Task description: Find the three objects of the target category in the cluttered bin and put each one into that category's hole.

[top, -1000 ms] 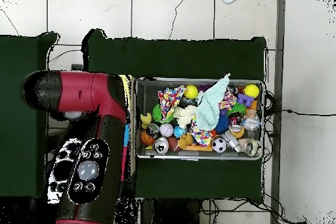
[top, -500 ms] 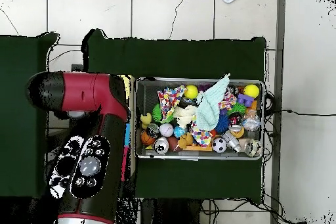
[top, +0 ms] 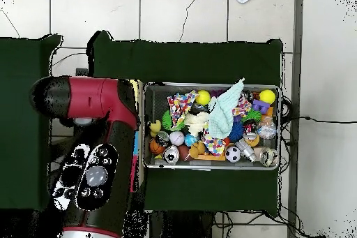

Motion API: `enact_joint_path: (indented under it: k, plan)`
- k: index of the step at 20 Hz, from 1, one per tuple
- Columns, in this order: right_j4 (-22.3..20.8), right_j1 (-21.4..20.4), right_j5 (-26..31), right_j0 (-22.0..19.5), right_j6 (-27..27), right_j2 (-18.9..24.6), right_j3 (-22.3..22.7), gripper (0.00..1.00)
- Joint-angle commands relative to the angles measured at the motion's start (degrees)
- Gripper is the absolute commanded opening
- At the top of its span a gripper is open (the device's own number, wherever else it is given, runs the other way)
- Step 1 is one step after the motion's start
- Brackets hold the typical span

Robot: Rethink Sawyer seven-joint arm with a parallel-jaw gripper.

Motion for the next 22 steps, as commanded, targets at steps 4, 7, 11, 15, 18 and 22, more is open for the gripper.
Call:
enact_joint_path:
  k: [4, 7, 11, 15, 18, 22]
  plan:
    - [-3.07, 0.35, 6.94, -1.39, 12.34, 0.25, 6.19, 0.0]
    - [-3.43, -0.72, 8.03, -1.41, 11.9, -0.02, 7.36, 0.0]
    - [-3.84, -1.09, 8.08, -1.54, 11.37, 0.06, 8.26, 0.0]
    - [-3.81, -0.88, 6.83, -1.86, 10.92, 0.36, 8.79, 0.0]
    - [-3.23, -0.91, 6.31, -2.06, 11.46, 0.62, 9.63, 0.0]
    - [-2.07, -1.37, 7.38, -2.16, 12.49, 1.25, 10.29, 0.0]
